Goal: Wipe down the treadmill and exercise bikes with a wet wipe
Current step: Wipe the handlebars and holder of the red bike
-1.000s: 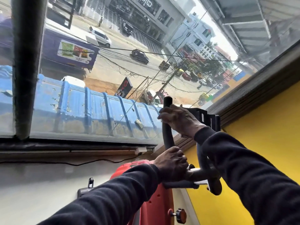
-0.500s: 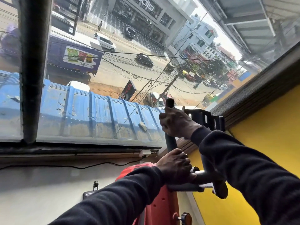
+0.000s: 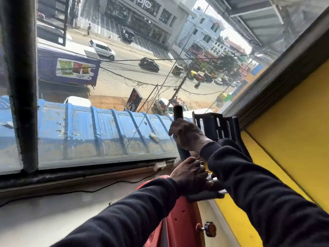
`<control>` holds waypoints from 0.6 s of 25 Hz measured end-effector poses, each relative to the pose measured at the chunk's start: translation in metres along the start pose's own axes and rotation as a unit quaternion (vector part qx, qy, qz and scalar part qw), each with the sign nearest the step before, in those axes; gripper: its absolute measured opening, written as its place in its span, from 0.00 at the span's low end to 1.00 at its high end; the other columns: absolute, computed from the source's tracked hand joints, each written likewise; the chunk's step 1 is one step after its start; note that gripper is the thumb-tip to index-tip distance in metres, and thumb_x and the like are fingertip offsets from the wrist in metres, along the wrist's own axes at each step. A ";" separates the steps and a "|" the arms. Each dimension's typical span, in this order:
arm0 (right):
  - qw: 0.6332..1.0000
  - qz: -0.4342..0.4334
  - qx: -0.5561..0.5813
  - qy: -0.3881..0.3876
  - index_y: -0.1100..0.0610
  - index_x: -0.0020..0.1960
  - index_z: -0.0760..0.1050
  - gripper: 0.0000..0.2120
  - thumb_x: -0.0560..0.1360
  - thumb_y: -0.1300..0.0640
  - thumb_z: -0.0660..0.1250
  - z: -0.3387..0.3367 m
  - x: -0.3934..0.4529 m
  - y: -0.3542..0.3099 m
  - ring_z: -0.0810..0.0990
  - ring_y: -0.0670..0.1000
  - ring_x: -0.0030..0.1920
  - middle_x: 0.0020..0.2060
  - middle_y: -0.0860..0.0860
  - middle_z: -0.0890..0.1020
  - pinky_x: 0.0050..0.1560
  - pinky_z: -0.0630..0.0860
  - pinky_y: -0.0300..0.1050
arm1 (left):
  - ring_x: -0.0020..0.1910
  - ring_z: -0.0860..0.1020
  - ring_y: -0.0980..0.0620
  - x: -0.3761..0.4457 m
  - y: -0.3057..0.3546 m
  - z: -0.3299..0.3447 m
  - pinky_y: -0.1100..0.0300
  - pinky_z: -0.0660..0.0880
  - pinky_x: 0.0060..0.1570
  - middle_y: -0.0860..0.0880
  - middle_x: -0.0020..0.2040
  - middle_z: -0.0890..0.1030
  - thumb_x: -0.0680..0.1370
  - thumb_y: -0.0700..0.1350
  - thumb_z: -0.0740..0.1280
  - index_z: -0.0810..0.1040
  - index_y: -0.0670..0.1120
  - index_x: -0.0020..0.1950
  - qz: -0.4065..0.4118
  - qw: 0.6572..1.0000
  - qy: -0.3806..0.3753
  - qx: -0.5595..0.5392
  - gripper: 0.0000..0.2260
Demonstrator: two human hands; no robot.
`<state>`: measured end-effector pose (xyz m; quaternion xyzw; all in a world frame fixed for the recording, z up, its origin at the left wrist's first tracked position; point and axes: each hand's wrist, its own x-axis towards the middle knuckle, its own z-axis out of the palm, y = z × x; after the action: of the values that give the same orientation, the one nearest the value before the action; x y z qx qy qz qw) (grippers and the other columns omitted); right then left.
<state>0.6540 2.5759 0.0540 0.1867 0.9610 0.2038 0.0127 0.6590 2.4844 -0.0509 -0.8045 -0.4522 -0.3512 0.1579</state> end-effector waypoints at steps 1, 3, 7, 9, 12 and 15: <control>0.994 0.059 0.092 -0.001 0.56 0.45 0.83 0.09 0.74 0.64 0.65 -0.002 -0.002 -0.002 0.79 0.55 0.51 0.47 0.52 0.83 0.53 0.76 0.49 | 0.40 0.76 0.49 0.004 -0.003 -0.005 0.54 0.68 0.48 0.52 0.36 0.80 0.78 0.56 0.57 0.80 0.50 0.36 0.002 0.998 -0.054 -0.024 0.18; 0.939 0.196 0.281 0.040 0.55 0.46 0.84 0.10 0.75 0.64 0.65 -0.007 -0.010 -0.009 0.81 0.52 0.52 0.49 0.50 0.84 0.57 0.75 0.47 | 0.36 0.76 0.49 0.004 -0.004 -0.016 0.54 0.65 0.45 0.52 0.31 0.78 0.76 0.55 0.56 0.77 0.50 0.31 -0.023 0.998 -0.049 -0.025 0.18; 0.807 0.379 0.431 0.138 0.51 0.49 0.82 0.10 0.72 0.60 0.66 -0.003 -0.058 -0.014 0.83 0.48 0.50 0.50 0.51 0.85 0.56 0.78 0.44 | 0.44 0.80 0.47 0.017 0.001 -0.030 0.52 0.63 0.53 0.50 0.37 0.83 0.76 0.56 0.55 0.81 0.49 0.37 -0.078 0.986 -0.139 -0.043 0.20; 0.740 0.484 0.436 0.169 0.54 0.50 0.82 0.08 0.74 0.61 0.67 -0.001 -0.101 -0.013 0.81 0.42 0.38 0.44 0.51 0.85 0.45 0.78 0.42 | 0.51 0.80 0.49 0.022 0.005 -0.027 0.52 0.61 0.55 0.51 0.46 0.84 0.79 0.58 0.55 0.82 0.51 0.45 -0.098 0.980 -0.170 -0.025 0.19; 0.657 0.572 0.448 0.201 0.59 0.50 0.80 0.06 0.76 0.64 0.65 0.001 -0.163 -0.025 0.75 0.37 0.26 0.35 0.50 0.82 0.33 0.74 0.36 | 0.56 0.79 0.47 0.035 0.009 -0.021 0.51 0.63 0.56 0.50 0.51 0.83 0.80 0.60 0.57 0.81 0.50 0.48 -0.129 0.977 -0.168 -0.025 0.18; 0.641 0.615 0.408 0.211 0.59 0.52 0.80 0.08 0.77 0.65 0.64 -0.001 -0.212 -0.038 0.74 0.35 0.26 0.38 0.47 0.81 0.35 0.70 0.31 | 0.56 0.78 0.44 0.046 0.031 -0.014 0.51 0.66 0.55 0.48 0.52 0.82 0.79 0.57 0.62 0.81 0.48 0.48 -0.143 0.974 -0.161 -0.075 0.15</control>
<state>0.8371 2.4662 0.0286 0.6726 0.5872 -0.2146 -0.3961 0.6946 2.4880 -0.0069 -0.7870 -0.5544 -0.2691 -0.0292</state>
